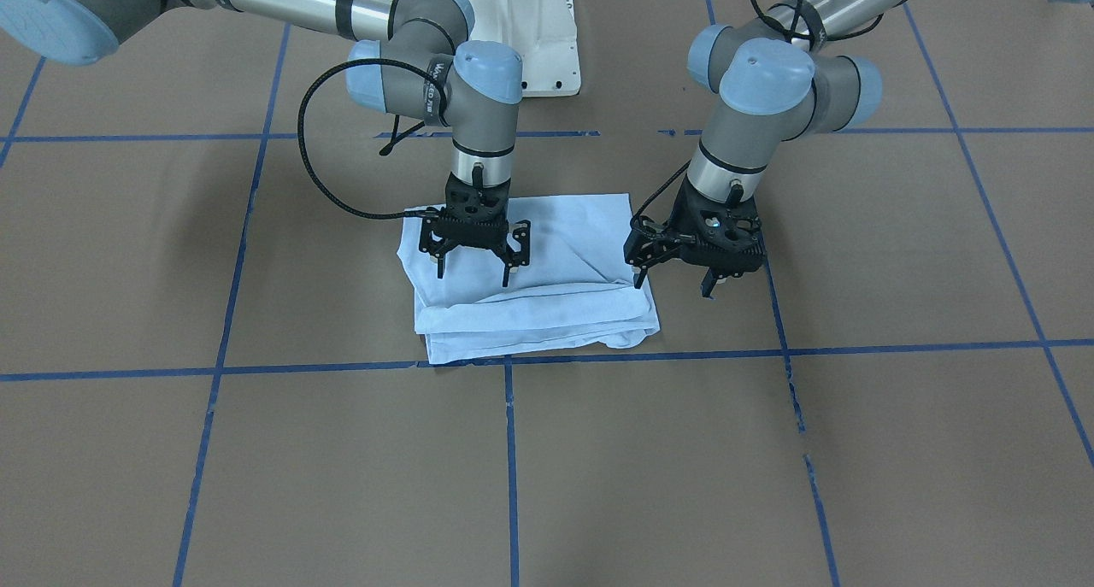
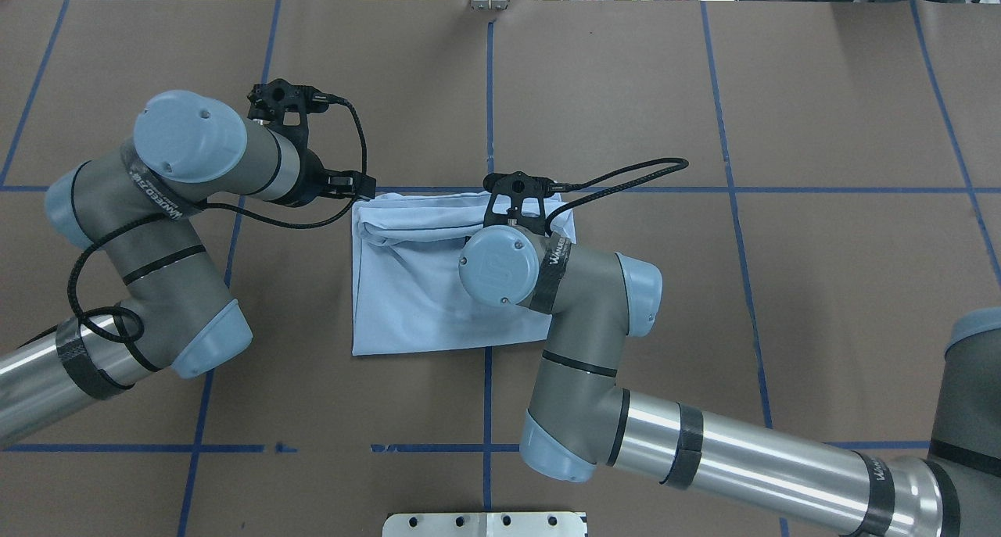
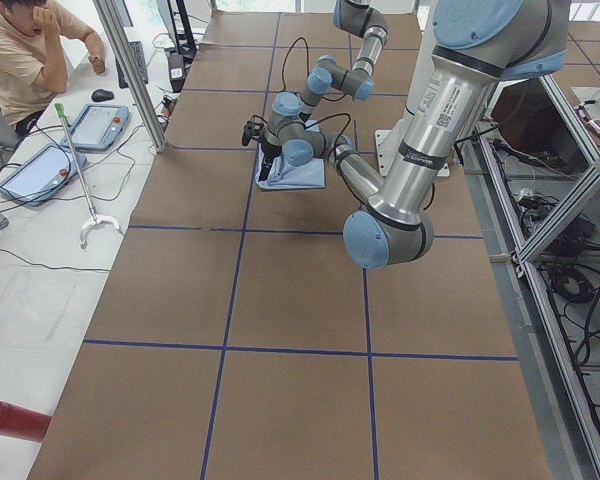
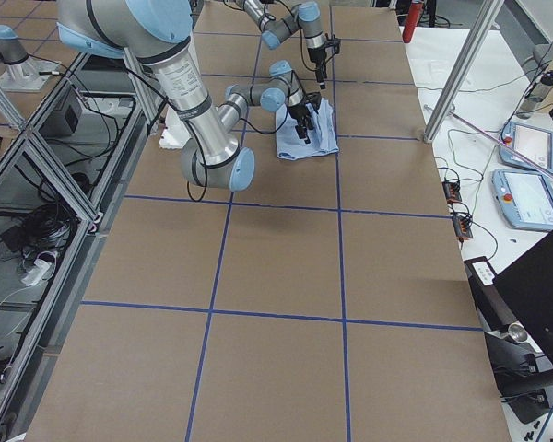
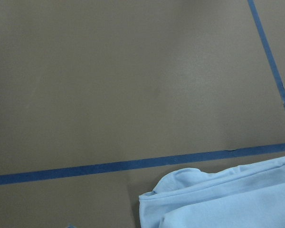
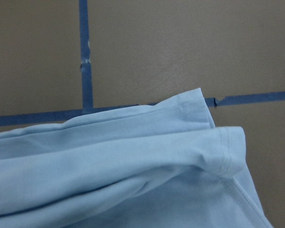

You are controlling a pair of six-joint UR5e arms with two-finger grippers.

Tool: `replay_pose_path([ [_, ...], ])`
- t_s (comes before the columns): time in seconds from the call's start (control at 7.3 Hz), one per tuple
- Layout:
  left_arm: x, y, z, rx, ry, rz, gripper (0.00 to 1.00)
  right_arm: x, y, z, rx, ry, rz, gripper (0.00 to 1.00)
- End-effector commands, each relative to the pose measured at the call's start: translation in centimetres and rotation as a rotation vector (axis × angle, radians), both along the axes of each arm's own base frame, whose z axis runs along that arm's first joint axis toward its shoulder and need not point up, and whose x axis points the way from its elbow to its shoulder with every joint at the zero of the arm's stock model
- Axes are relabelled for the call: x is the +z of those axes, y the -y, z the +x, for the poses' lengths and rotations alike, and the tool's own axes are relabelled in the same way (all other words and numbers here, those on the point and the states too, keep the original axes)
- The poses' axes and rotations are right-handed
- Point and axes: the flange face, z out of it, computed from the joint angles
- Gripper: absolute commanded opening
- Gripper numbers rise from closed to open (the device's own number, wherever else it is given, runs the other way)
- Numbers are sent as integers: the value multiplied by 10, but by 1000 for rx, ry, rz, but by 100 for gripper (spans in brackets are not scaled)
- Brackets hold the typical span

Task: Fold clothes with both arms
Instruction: 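Release the fold and raise the right gripper while the left gripper holds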

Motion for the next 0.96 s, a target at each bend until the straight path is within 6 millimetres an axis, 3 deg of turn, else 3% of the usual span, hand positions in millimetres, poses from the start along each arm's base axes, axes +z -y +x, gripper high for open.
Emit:
replay_pose_path([
  [0.0,1,0,0,0,1,-1,100,16,27,3,-11,-60,12,100],
  [0.14,1,0,0,0,1,-1,100,23,53,6,14,-76,2,100],
  [0.27,1,0,0,0,1,-1,100,34,95,8,53,-89,-4,100],
  [0.41,2,0,0,0,2,-2,100,32,147,27,61,-81,-22,100],
  [0.69,11,-2,7,4,17,-17,100,11,224,107,63,13,-113,100],
  [0.82,11,-1,13,5,24,-18,100,-4,241,140,45,87,-154,100],
])
